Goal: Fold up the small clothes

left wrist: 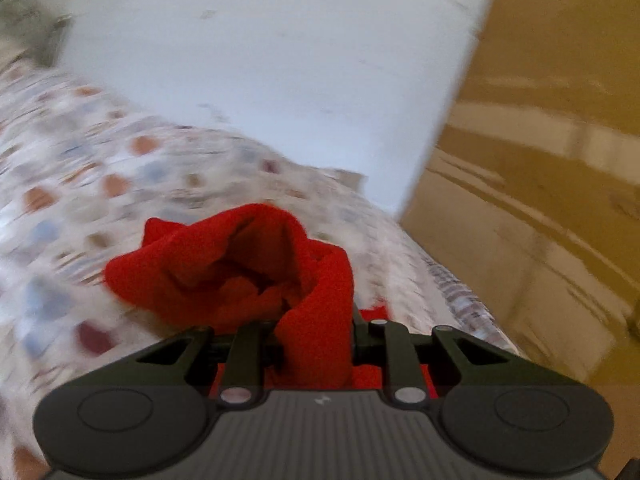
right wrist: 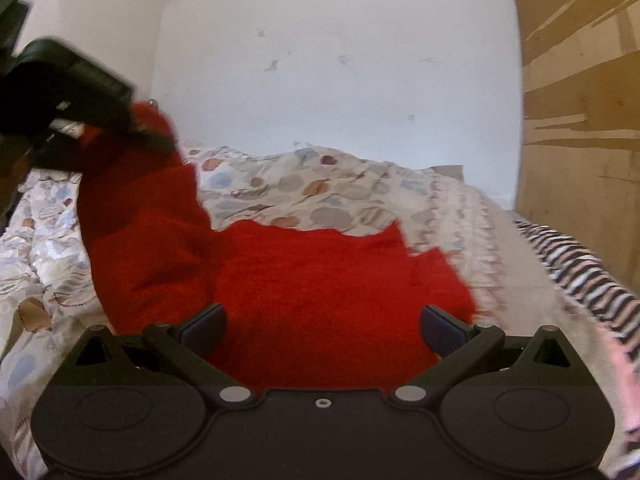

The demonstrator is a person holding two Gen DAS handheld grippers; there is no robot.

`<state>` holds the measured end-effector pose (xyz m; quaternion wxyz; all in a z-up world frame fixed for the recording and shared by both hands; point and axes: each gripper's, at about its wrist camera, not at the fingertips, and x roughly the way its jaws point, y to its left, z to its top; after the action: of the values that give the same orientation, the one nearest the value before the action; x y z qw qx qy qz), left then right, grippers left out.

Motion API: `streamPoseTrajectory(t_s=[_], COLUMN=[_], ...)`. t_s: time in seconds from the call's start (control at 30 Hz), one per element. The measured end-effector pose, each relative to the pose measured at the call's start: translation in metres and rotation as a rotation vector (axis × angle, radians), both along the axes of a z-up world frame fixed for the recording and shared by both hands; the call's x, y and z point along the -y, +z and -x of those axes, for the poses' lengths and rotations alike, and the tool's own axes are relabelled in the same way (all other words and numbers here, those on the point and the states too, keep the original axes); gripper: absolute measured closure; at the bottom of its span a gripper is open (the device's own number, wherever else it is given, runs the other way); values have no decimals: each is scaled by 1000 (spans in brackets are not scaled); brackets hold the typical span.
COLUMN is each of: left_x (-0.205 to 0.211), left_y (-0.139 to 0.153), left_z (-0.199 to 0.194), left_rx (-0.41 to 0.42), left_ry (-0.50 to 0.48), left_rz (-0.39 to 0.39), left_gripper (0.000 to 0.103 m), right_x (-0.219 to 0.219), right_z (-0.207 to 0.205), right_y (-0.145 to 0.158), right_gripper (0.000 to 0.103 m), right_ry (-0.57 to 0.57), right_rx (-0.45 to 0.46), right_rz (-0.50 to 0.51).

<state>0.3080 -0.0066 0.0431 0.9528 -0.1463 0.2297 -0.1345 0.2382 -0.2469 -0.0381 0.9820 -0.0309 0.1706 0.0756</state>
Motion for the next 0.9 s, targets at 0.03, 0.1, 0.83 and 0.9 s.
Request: streamPoseTrajectory(t_s=[0.03, 0.1, 0.83, 0.9], left_x=[12, 40, 117, 111], left_y=[3, 5, -26, -25], left_z=[-5, -14, 15, 20], left_rx=[-3, -19, -12, 1], left_ry=[-50, -153, -452, -443], left_rz=[-25, -71, -265, -237], left_gripper=[80, 80, 43, 33], right_x=[7, 30, 126, 124], right_z=[4, 13, 50, 49], right_y=[2, 7, -4, 0], right_gripper=[0, 0, 0, 0], right_ry=[-33, -118, -483, -471], right_rx=[4, 7, -67, -60], right_rz=[23, 38, -59, -38])
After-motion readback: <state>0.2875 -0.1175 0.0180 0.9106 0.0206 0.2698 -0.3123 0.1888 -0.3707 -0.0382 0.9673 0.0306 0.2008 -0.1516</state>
